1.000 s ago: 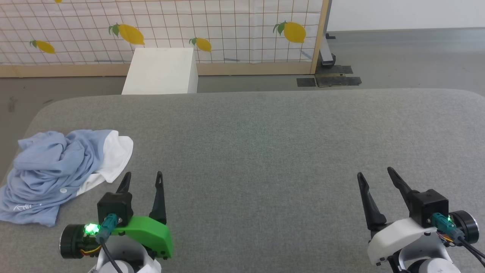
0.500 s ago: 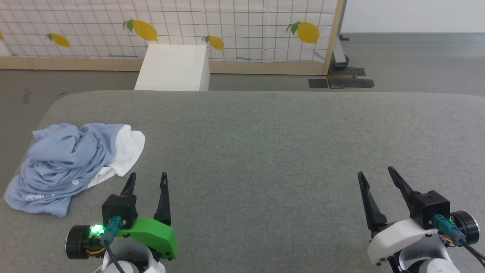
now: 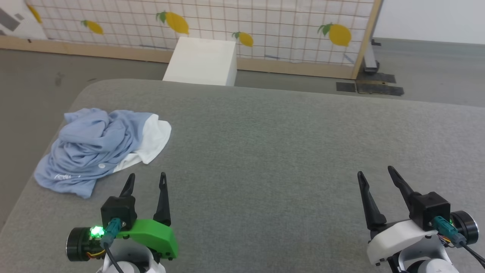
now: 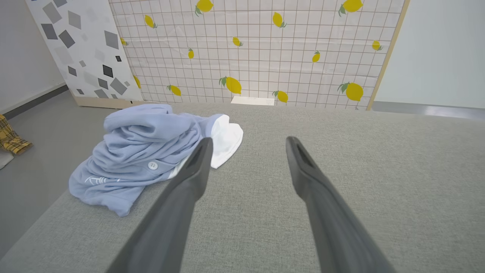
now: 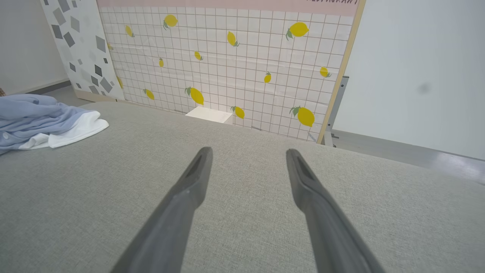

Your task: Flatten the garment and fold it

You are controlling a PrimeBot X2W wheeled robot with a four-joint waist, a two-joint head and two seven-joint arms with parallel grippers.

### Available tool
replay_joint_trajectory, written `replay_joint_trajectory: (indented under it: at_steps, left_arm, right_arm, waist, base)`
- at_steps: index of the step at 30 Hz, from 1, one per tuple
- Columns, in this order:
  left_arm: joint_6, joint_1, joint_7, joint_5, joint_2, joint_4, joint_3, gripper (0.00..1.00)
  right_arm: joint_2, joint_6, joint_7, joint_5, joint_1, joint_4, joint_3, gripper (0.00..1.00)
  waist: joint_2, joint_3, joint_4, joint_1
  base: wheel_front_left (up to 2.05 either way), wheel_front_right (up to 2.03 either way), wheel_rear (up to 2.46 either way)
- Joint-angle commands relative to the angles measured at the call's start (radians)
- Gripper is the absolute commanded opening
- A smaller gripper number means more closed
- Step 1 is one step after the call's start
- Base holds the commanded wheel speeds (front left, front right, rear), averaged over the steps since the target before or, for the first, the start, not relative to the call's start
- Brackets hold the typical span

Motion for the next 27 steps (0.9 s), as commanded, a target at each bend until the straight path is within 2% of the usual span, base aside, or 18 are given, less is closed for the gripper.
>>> replay_joint_trajectory:
  at_steps: [1,16,27]
  left_arm:
    - [0.008,-0.013,-0.012,-0.016,0.006,0.003,-0.005,1.0]
    - [0.034,-0.009,-0.044,-0.047,0.015,0.013,-0.014,1.0]
    - [0.053,-0.006,-0.066,-0.066,0.023,0.021,-0.026,1.0]
  right_arm:
    - [0.001,0.0,-0.012,0.007,-0.014,0.004,0.002,1.0]
    - [0.001,-0.001,-0.038,0.01,-0.019,0.013,0.008,1.0]
    - [0.001,-0.001,-0.059,0.019,-0.019,0.018,0.011,1.0]
  waist:
    - [0.0,0.001,0.027,0.0]
    - [0.0,-0.001,0.145,0.0]
    - [0.0,-0.005,0.208,0.0]
  base:
    - [0.0,0.0,0.0]
    - [0.0,0.0,0.0]
    - [0.0,0.0,0.0]
